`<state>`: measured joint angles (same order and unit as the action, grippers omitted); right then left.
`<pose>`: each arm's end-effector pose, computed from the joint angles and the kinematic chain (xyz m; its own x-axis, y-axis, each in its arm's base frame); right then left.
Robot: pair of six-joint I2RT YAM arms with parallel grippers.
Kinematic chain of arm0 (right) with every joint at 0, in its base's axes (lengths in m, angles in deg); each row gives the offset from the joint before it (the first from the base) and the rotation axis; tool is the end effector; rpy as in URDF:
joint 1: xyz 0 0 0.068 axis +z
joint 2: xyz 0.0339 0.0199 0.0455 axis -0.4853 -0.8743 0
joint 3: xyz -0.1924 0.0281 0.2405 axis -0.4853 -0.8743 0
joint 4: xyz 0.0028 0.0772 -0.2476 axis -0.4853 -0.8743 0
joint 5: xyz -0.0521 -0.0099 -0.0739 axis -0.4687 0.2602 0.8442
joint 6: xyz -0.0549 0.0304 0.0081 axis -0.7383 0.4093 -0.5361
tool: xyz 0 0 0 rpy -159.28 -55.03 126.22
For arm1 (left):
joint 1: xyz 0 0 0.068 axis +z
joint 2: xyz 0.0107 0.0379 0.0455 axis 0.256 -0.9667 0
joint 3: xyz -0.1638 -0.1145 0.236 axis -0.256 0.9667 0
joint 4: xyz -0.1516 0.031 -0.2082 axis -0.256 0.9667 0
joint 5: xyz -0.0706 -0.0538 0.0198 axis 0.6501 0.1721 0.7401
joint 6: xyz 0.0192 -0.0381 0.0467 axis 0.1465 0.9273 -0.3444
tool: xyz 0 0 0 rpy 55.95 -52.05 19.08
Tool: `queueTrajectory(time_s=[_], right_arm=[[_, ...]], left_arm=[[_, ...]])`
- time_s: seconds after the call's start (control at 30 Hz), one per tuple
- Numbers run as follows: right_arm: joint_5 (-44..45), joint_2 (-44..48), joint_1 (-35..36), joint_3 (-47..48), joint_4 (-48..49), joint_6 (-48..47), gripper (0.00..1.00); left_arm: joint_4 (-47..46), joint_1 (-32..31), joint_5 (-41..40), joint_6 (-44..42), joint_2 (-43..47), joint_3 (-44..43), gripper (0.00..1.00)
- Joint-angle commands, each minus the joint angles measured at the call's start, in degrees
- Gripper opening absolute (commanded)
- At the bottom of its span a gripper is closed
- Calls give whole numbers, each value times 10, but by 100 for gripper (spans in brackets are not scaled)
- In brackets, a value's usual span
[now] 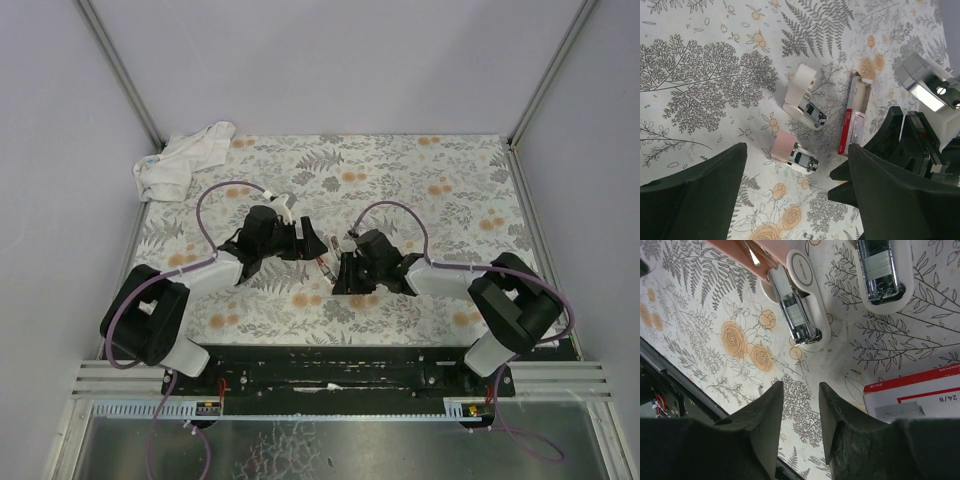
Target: Load the staples into the stapler
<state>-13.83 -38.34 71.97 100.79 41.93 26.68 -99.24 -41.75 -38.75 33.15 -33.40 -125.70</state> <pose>0.2252 0.2252 0.1864 -0.8937 0.0310 -0.4476 -0.2734 0.7534 0.5981 0.2684 -0.1553 0.2226 -0.7274 -0.1248 -0.6748 0.3966 0.7261 -0.5618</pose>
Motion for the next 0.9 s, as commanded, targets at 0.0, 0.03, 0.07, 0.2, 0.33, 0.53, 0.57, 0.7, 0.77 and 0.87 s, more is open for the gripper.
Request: queueTrajectory(time_s=[0.0, 0.03, 0.07, 0.2, 0.33, 0.53, 0.57, 0.7, 0.77, 0.87], right_arm=[[-8, -16, -1, 21, 29, -2, 41], [-7, -18, -1, 21, 30, -3, 40], [-6, -22, -1, 21, 32, -3, 40], [1, -36, -2, 23, 37, -5, 39], [8, -57, -1, 30, 35, -11, 36], [28, -68, -2, 39, 24, -23, 33], [30, -71, -1, 41, 23, -25, 33], [39, -77, -2, 43, 20, -29, 32], [45, -77, -2, 41, 20, -30, 32], [49, -78, -2, 39, 21, -32, 31]], left_arm=[[-63, -4, -1, -18, -29, -20, 81], [-68, -4, 0, -19, -34, -21, 81], [-72, -5, 1, -19, -38, -24, 81], [-105, -6, 23, -20, -49, -23, 80], [-136, -9, 56, -25, -63, -20, 80], [-153, -29, 80, -25, -58, 0, 78], [-155, -34, 80, -24, -54, 6, 78], [-157, -53, 67, -15, -35, 32, 78], [-161, -59, 62, -8, -24, 48, 78], [-178, -71, 64, 3, -9, 70, 78]])
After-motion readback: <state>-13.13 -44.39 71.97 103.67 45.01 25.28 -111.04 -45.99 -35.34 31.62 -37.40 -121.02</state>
